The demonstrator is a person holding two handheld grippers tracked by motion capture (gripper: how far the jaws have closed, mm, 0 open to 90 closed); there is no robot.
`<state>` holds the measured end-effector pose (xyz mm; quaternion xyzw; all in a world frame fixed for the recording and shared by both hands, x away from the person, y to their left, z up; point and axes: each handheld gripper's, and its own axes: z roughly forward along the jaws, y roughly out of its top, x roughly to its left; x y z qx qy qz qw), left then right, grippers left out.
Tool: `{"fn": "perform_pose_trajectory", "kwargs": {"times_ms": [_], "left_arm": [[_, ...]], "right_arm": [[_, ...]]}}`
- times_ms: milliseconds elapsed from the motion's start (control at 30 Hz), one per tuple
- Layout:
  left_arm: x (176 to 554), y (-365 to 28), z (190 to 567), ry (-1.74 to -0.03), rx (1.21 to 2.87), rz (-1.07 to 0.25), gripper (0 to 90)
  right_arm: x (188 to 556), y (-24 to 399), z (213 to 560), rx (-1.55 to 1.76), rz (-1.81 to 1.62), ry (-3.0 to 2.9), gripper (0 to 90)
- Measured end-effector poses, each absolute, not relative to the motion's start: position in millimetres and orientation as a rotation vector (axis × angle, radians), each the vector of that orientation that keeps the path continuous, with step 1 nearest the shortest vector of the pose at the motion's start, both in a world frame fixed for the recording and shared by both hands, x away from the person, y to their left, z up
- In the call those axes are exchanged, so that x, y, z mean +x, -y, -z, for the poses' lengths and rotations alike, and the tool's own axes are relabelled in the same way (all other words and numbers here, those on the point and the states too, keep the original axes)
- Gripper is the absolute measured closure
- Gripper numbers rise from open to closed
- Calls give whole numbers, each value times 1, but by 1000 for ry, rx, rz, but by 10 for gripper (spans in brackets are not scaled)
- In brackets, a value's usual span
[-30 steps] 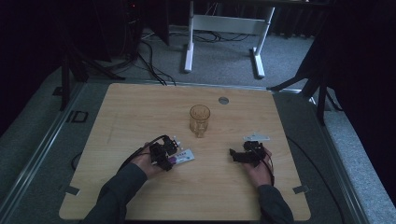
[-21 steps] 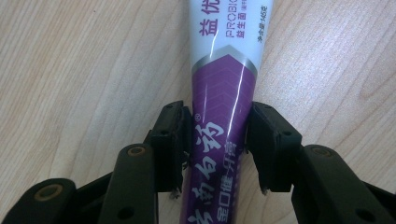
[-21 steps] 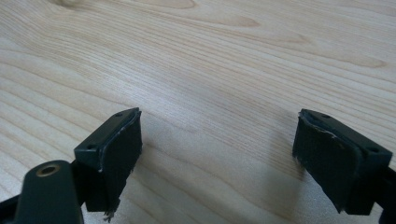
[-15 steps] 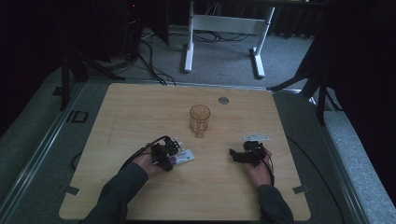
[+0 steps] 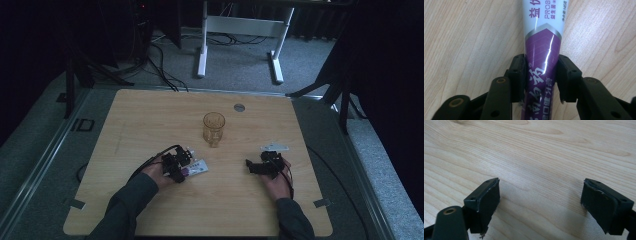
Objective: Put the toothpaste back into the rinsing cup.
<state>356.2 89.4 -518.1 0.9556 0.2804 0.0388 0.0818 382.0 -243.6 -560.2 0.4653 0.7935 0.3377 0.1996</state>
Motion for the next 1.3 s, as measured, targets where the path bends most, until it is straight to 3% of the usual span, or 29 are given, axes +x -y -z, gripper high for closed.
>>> {"fn": "perform_pose_trajectory", "kwargs": {"times_ms": [533, 1300], "left_arm": [[353, -87, 514, -868, 2877, -161, 706], [353, -99, 498, -966, 2793, -244, 723]], "right_arm": [[382, 244, 560, 1301, -944, -2219, 155], [383, 243, 560, 1301, -944, -2217, 155]]}}
